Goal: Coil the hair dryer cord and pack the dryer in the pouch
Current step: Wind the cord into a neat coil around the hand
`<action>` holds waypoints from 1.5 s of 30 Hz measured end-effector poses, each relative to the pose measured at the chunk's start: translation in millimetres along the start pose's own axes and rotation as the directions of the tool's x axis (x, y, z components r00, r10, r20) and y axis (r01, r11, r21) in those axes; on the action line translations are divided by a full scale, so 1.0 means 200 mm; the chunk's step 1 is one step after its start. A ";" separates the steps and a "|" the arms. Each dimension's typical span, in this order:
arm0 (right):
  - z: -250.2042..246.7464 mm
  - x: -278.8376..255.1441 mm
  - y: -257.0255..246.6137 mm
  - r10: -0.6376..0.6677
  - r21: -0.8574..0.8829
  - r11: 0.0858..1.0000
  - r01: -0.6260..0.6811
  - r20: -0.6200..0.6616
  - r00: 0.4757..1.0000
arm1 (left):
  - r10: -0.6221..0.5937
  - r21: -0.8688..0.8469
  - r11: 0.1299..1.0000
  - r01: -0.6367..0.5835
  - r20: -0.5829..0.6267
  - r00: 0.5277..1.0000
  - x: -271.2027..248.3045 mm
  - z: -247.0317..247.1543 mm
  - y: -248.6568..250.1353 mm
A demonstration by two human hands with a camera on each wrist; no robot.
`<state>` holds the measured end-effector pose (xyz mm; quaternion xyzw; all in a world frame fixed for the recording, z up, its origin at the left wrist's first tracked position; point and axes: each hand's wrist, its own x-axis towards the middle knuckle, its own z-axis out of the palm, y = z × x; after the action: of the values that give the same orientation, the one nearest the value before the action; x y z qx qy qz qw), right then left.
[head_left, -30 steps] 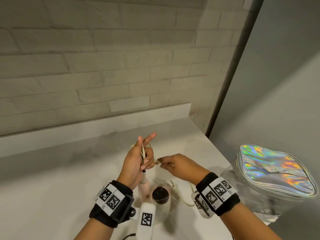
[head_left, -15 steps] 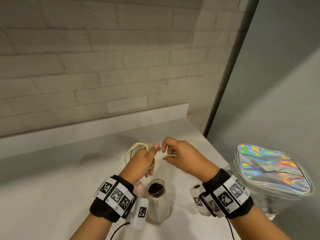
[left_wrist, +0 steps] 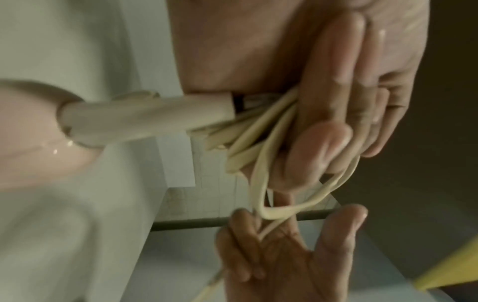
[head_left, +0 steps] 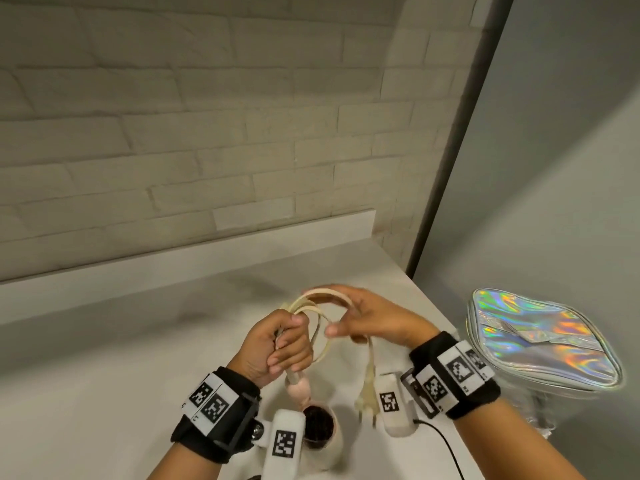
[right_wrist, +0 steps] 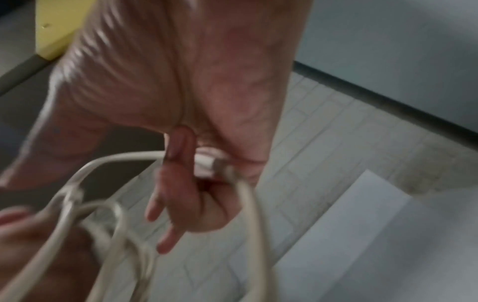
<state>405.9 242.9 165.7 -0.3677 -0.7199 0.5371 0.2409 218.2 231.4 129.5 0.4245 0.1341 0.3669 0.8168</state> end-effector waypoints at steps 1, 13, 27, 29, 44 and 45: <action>0.03 0.01 0.02 -0.001 0.005 1.000 0.001 0.054 0.999 | 0.004 -0.020 1.000 -0.004 0.002 1.000 0.01 0.01 0.00; 0.01 0.09 0.03 0.117 -0.094 0.986 -0.138 -0.200 0.973 | 0.296 0.552 0.834 -0.019 -0.417 0.859 0.04 0.07 -0.03; -0.21 -0.02 0.28 0.155 -0.119 0.966 -0.228 -0.439 0.885 | 0.310 0.382 0.912 -0.147 -0.412 0.857 0.04 0.04 -0.05; -0.22 -0.03 0.34 0.151 -0.194 0.938 -0.286 -0.516 0.843 | 0.295 0.340 0.927 -0.158 -0.402 0.867 0.04 0.03 -0.04; 0.08 0.03 0.41 0.221 -0.691 0.581 -0.431 -0.375 0.900 | 0.206 0.222 0.967 -0.122 -0.408 0.889 0.07 0.06 -0.05; 0.07 0.05 0.40 0.222 -0.602 0.671 -0.432 -0.393 0.892 | 0.208 0.235 0.965 -0.119 -0.404 0.891 0.07 0.06 -0.05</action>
<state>410.5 253.9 84.7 -0.6275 -0.7431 0.2140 0.0908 240.1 230.6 130.6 0.4253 0.3092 0.5028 0.6861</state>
